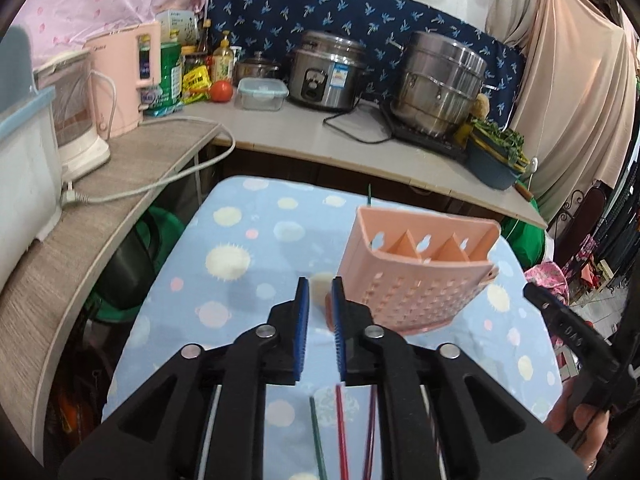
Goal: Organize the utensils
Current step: 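Move both open tools back down over the remaining chopsticks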
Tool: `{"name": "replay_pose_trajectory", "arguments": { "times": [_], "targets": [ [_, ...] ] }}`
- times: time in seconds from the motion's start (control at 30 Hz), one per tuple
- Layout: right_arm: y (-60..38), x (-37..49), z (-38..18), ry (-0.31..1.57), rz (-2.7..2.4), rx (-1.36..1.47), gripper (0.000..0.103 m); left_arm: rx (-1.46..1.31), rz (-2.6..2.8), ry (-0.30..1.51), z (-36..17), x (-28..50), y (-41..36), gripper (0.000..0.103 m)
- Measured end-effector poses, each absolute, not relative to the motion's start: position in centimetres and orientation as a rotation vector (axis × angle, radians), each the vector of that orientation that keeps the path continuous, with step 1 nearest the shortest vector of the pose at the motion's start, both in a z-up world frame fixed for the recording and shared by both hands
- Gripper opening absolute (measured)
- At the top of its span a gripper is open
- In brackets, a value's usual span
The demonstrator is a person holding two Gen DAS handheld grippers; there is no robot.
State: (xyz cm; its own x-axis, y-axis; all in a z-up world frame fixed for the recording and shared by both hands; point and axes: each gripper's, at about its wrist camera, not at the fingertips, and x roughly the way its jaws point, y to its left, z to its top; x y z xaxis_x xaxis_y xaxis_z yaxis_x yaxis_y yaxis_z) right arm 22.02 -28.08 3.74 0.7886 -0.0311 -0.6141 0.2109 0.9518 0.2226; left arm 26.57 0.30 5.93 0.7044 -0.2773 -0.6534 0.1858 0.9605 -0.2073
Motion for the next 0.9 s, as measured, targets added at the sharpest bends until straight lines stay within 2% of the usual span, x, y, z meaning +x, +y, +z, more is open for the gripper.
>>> {"name": "replay_pose_trajectory", "arguments": {
  "times": [0.1, 0.27, 0.33, 0.4, 0.9],
  "targets": [
    [-27.6, 20.5, 3.5, 0.662, -0.131, 0.281, 0.028, -0.124, -0.243, 0.789, 4.1, 25.3, 0.9, 0.024],
    [-26.6, 17.4, 2.6, 0.689, -0.128, 0.263, 0.030, -0.112, -0.235, 0.851, 1.5, 22.7, 1.6, 0.031],
    [-26.0, 15.9, 2.1, 0.701, -0.127, 0.255, 0.031, -0.117, -0.231, 0.863, 0.9, 21.4, 2.0, 0.041],
    [-25.4, 14.3, 1.5, 0.712, -0.131, 0.240, 0.032, -0.118, -0.226, 0.871, 0.3, 20.1, 2.3, 0.046],
    [-21.4, 3.0, -3.9, 0.848, -0.124, 0.178, 0.032, -0.024, -0.244, 0.961, -4.1, 10.3, 2.7, 0.049]
  ]
}}
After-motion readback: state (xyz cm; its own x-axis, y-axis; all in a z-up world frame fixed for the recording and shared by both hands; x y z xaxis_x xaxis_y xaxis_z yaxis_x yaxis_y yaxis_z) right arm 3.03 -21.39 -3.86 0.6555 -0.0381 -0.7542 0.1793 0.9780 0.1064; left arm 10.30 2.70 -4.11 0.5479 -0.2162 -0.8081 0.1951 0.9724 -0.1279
